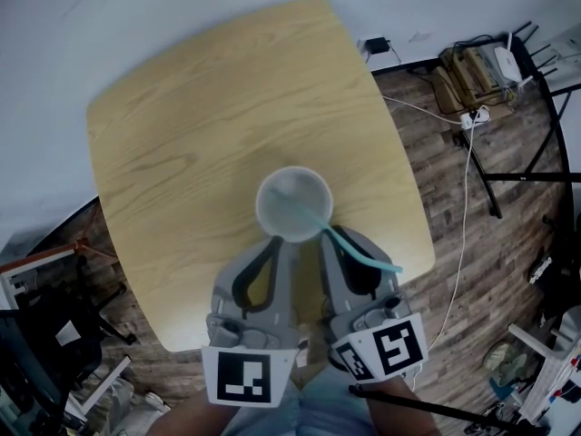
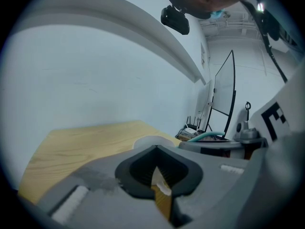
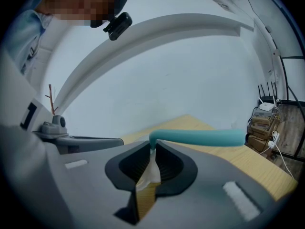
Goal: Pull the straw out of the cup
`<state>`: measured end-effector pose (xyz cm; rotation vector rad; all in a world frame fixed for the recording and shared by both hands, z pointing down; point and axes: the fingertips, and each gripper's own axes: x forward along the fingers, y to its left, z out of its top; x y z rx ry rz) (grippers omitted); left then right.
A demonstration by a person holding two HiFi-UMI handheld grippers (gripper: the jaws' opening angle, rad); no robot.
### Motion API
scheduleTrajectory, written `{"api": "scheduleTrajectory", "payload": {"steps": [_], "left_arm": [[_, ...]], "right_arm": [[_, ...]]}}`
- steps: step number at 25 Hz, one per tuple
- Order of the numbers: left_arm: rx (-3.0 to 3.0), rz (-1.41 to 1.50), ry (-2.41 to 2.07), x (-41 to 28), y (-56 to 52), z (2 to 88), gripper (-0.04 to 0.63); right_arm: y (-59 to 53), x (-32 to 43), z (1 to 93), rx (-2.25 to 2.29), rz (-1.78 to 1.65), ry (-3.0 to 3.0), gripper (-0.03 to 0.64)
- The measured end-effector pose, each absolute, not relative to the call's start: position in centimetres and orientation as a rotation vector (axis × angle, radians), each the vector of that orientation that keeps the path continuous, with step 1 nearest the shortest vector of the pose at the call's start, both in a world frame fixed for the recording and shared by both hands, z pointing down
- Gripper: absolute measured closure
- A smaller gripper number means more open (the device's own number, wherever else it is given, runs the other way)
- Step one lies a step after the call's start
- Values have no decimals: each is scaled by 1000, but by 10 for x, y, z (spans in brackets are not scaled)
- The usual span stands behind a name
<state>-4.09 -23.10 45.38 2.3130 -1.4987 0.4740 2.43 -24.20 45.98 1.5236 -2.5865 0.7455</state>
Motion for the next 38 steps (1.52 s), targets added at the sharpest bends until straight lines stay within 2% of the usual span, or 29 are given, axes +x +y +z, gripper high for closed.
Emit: {"api": "scheduleTrajectory", "payload": {"steps": [24,38], "left_arm": [[2311,451,-1546,-42,-228,439,577],[2344,382,-1643,-41,-215,398,577]], "right_arm": [[-243,21,442,1480,714,-2648,577],[-230,27,398,1479,601,-2730,578]]}}
